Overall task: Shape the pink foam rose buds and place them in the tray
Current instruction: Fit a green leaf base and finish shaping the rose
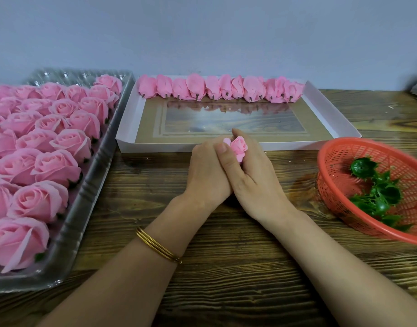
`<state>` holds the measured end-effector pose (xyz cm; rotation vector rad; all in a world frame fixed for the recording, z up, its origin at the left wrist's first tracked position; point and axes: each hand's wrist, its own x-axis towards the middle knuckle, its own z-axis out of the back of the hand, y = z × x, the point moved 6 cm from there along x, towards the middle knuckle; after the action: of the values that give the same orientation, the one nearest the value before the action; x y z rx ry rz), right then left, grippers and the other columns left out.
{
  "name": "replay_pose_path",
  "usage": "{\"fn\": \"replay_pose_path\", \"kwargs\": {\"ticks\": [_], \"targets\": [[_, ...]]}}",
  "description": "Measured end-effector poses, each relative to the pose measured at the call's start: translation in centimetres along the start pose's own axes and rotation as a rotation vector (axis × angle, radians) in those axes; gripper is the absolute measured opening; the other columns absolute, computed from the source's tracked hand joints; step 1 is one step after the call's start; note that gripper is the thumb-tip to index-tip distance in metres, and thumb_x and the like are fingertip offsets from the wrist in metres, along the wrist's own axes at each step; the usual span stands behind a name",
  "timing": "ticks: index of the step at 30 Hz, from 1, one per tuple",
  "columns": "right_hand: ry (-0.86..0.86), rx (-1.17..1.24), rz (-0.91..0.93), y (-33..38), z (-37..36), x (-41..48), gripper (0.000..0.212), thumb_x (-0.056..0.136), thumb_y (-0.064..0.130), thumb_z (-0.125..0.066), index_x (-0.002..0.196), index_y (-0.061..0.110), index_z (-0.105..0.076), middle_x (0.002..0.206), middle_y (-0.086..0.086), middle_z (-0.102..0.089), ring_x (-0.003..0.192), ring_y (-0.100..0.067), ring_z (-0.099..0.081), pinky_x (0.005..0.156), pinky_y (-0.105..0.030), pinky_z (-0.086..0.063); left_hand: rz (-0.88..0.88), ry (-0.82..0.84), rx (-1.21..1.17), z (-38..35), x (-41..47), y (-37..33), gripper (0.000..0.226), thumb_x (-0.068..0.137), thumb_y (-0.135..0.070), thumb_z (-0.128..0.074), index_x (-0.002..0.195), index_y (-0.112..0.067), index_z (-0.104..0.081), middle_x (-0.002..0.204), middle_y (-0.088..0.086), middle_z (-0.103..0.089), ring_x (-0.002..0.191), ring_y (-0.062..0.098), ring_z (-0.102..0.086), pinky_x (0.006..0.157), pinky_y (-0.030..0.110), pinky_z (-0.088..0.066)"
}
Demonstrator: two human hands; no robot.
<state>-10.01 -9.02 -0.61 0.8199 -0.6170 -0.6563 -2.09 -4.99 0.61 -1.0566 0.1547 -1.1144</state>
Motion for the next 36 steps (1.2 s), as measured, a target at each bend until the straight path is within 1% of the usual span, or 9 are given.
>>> {"fn": "replay_pose_path", "kwargs": {"ticks": [4, 10, 14, 18, 20, 24, 29, 34, 36], "targets": [[0.056, -0.044, 0.018, -0.2, 0.0, 0.2, 0.09, 0.082, 0.079, -0.026, 0.144, 0.015, -0.042, 0.143, 0.002, -0.044, 0.137, -0.003, -0.033, 0.113, -0.028, -0.03, -0.014, 0.003, -0.044, 0.0, 0.2, 0.2, 0.032, 0.095, -0.018, -0.055, 0.066, -0.005, -0.058, 0.059, -0.002, -0.055, 0.066, 0.026, -0.06, 0.063, 0.04, -0.048], [0.115, -0.066, 0.058, 0.1, 0.2, 0.2, 0.074, 0.08, 0.074, -0.032, 0.129, 0.024, -0.054, 0.134, 0.006, -0.046, 0.122, 0.014, -0.035, 0.099, -0.006, -0.026, 0.052, 0.078, -0.153, -0.5, 0.4, 0.9, 0.028, 0.089, -0.005, -0.061, 0.062, -0.011, -0.056, 0.057, -0.009, -0.049, 0.055, 0.004, -0.047, 0.052, 0.014, -0.037], [0.137, 0.069, 0.041, 0.3, 0.5, 0.1, 0.051, 0.075, 0.069, -0.048, 0.111, 0.034, -0.058, 0.117, 0.009, -0.052, 0.111, 0.016, -0.042, 0.092, -0.002, -0.03, 0.064, 0.118, -0.222, -0.4, 0.4, 0.6, 0.04, 0.079, 0.005, -0.064, 0.055, -0.022, -0.049, 0.053, -0.01, -0.048, 0.052, 0.003, -0.048, 0.051, 0.016, -0.039], [0.1, 0.3, -0.074, -0.5, 1.4, 0.5, 0.067, 0.068, 0.052, -0.072, 0.126, 0.02, -0.06, 0.119, -0.004, -0.062, 0.111, -0.012, -0.059, 0.104, -0.033, -0.044, 0.075, 0.142, -0.382, -0.3, 0.3, 0.4, 0.022, 0.077, 0.001, -0.073, 0.069, -0.018, -0.067, 0.067, -0.005, -0.067, 0.067, 0.007, -0.063, 0.065, 0.028, -0.053], [0.083, 0.551, -0.134, -0.8, 2.0, 0.8, 0.052, 0.073, 0.035, -0.071, 0.121, 0.018, -0.063, 0.114, -0.008, -0.068, 0.11, -0.02, -0.064, 0.104, -0.039, -0.047, 0.097, 0.128, -0.454, -0.3, 0.3, 0.3, 0.016, 0.074, 0.0, -0.077, 0.083, -0.013, -0.074, 0.081, 0.004, -0.074, 0.081, 0.021, -0.07, 0.076, 0.039, -0.057], [-0.001, 0.83, -0.198, -1.0, 3.0, 1.3, 0.034, 0.08, 0.032, -0.06, 0.106, 0.013, -0.07, 0.098, -0.001, -0.073, 0.091, -0.011, -0.068, 0.077, -0.024, -0.054, 0.086, 0.129, -0.405, -0.5, 0.3, 0.5, 0.019, 0.069, 0.006, -0.074, 0.077, -0.012, -0.073, 0.079, 0.009, -0.074, 0.077, 0.026, -0.068, 0.073, 0.042, -0.055], [-0.051, 0.792, -0.153, -0.4, 2.9, 1.2, 0.031, 0.092, 0.031, -0.051, 0.099, 0.01, -0.073, 0.102, -0.003, -0.072, 0.096, -0.01, -0.065, 0.082, -0.025, -0.052, 0.027, 0.201, -0.303, -1.3, 0.1, 0.3, 0.012, 0.07, 0.0, -0.074, 0.079, 0.001, -0.067, 0.077, 0.017, -0.068, 0.074, 0.032, -0.064, 0.071, 0.05, -0.052], [-0.022, 0.644, -0.042, 0.9, 1.7, 0.6, 0.03, 0.091, 0.03, -0.05, 0.095, 0.012, -0.074, 0.105, -0.006, -0.074, 0.106, -0.016, -0.066, 0.102, -0.032, -0.046, -0.03, 0.23, -0.242, -1.4, 0.2, -0.2, 0.028, 0.074, -0.008, -0.07, 0.063, -0.029, -0.057, 0.063, -0.018, -0.064, 0.067, -0.004, -0.061, 0.057, 0.01, -0.042], [-0.009, 0.579, 0.002, 1.4, 1.3, 0.4, 0.029, 0.091, 0.031, -0.05, 0.096, 0.013, -0.073, 0.105, -0.004, -0.074, 0.107, -0.013, -0.066, 0.102, -0.028, -0.046, -0.057, 0.199, -0.205, -1.2, 0.2, -0.7, 0.02, 0.074, -0.018, -0.061, 0.065, -0.032, -0.051, 0.062, -0.016, -0.058, 0.069, -0.007, -0.059, 0.058, 0.007, -0.039]]}}
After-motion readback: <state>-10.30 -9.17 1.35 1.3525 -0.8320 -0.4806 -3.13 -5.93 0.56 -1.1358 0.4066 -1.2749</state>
